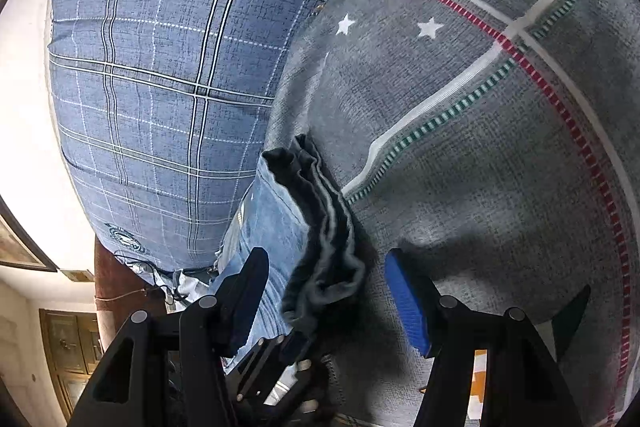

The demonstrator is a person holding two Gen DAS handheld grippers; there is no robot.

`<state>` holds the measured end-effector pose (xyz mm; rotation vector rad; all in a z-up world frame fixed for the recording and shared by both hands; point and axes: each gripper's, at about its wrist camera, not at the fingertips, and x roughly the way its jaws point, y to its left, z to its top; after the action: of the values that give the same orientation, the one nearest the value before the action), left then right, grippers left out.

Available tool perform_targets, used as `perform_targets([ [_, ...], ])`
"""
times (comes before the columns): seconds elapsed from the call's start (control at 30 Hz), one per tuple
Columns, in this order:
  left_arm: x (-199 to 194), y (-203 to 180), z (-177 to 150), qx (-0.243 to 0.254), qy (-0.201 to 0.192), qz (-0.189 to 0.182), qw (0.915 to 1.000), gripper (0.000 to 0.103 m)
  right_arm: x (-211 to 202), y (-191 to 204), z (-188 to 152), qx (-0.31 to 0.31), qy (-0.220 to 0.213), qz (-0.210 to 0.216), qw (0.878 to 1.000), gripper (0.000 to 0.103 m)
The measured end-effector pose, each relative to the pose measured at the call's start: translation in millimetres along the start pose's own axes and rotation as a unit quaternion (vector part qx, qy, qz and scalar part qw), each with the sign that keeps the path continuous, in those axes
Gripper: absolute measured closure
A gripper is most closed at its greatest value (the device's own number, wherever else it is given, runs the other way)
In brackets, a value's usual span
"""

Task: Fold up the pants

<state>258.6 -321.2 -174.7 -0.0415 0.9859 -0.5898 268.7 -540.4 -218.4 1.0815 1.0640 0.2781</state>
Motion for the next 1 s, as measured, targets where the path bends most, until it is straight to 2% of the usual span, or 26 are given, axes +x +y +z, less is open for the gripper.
perform_targets([
  [0.13, -24.4, 18.8, 2.3, -0.062, -0.020, -0.056, 0.9963, 0.091, 10.3, 8.4, -1.4, -0.010, 0.019, 0.021, 1.000, 0.043],
  [0.27, -34.6, 18.1, -3.1, -0.072, -0.020, -0.071, 0.9947, 0.091, 23.7, 27.4, -2.5, -0.040, 0.030, 0.047, 0.998, 0.044],
  [0.33, -40.5, 18.8, -6.7, -0.076, -0.027, -0.077, 0.9938, 0.092, 26.5, 39.4, -4.0, -0.064, 0.022, 0.054, 0.996, 0.055],
  [0.37, -48.1, 17.9, -8.4, -0.078, -0.035, -0.079, 0.9932, 0.092, 28.1, 47.2, -4.9, -0.075, 0.020, 0.053, 0.996, 0.070],
  [0.4, -54.8, 20.4, -8.7, -0.084, -0.041, -0.084, 0.9921, 0.092, 28.6, 53.9, -7.1, -0.090, 0.018, 0.048, 0.995, 0.079],
  [0.43, -61.8, 22.1, -10.0, -0.089, -0.047, -0.089, 0.9910, 0.092, 28.9, 60.7, -10.5, -0.105, 0.019, 0.045, 0.993, 0.080],
  [0.5, -75.2, 26.8, -9.5, -0.095, -0.060, -0.096, 0.9890, 0.092, 24.6, 74.0, -18.3, -0.126, 0.012, 0.053, 0.991, 0.089],
  [0.67, -125.8, 46.7, -9.6, -0.117, -0.111, -0.115, 0.9801, 0.092, 4.7, 119.3, -42.8, -0.208, -0.024, 0.113, 0.971, 0.091],
  [0.8, -161.9, 80.9, -22.7, -0.159, -0.143, -0.119, 0.9695, 0.092, 17.2, 161.5, -69.1, -0.255, -0.019, 0.151, 0.955, 0.091],
  [0.9, -173.3, 121.1, -38.7, -0.209, -0.157, -0.137, 0.9553, 0.092, 43.4, 191.6, -90.6, -0.289, 0.004, 0.159, 0.944, 0.091],
  [1.0, -168.1, 158.1, -64.7, -0.271, -0.159, -0.155, 0.9367, 0.092, 75.5, 203.7, -109.3, -0.308, 0.030, 0.156, 0.938, 0.090],
])
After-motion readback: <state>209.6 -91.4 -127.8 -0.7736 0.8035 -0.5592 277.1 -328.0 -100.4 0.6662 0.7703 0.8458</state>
